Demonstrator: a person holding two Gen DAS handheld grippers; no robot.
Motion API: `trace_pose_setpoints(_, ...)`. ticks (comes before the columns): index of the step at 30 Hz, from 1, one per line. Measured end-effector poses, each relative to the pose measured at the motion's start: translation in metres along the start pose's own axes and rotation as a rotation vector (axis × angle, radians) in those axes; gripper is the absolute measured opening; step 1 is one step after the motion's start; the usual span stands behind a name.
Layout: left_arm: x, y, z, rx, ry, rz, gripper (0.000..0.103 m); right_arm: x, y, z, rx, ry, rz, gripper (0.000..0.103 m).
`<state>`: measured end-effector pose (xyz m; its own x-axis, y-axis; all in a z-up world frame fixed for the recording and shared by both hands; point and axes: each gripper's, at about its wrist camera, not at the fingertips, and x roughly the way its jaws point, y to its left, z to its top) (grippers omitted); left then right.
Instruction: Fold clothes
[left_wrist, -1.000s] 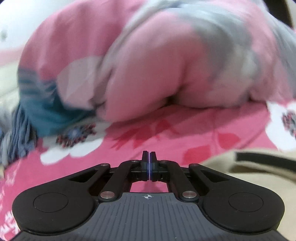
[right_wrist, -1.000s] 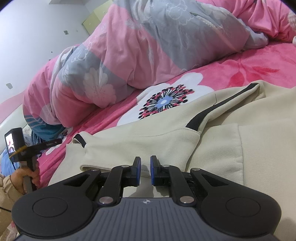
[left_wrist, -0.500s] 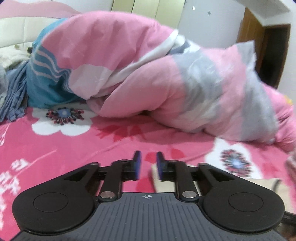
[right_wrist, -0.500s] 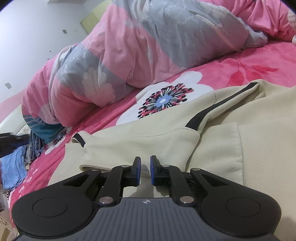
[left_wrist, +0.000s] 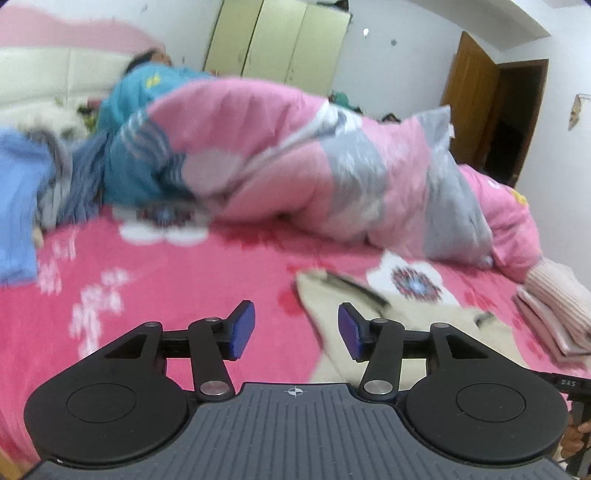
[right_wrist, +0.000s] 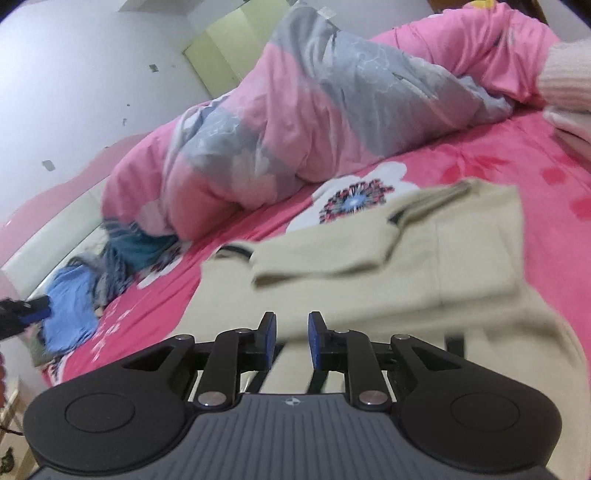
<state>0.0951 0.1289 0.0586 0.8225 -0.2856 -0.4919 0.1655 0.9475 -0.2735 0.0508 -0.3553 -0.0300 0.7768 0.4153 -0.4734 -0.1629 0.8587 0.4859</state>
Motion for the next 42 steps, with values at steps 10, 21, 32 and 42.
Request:
trace_pose_setpoints(10,-0.018,0.027,-0.105,-0.193,0.165,-0.088,0.05,-0.08,-0.012,-0.086,0.131,-0.012,-0.053,0.02)
trace_pose_setpoints(21,-0.015,0.042,-0.17,-0.316,0.326,-0.214,0.052,-0.102,-0.034,-0.129,0.305,-0.043,0.058,0.029)
trace_pose_setpoints(32,0.005,0.042,-0.195,-0.387,0.363,-0.26,0.052,-0.057,-0.03,-0.16,0.526,0.106,0.477,0.037)
trace_pose_setpoints(42,-0.01,0.05,-0.197,-0.504,0.294,-0.348,0.011,-0.004,-0.029,-0.205,0.695,0.233,0.467,0.044)
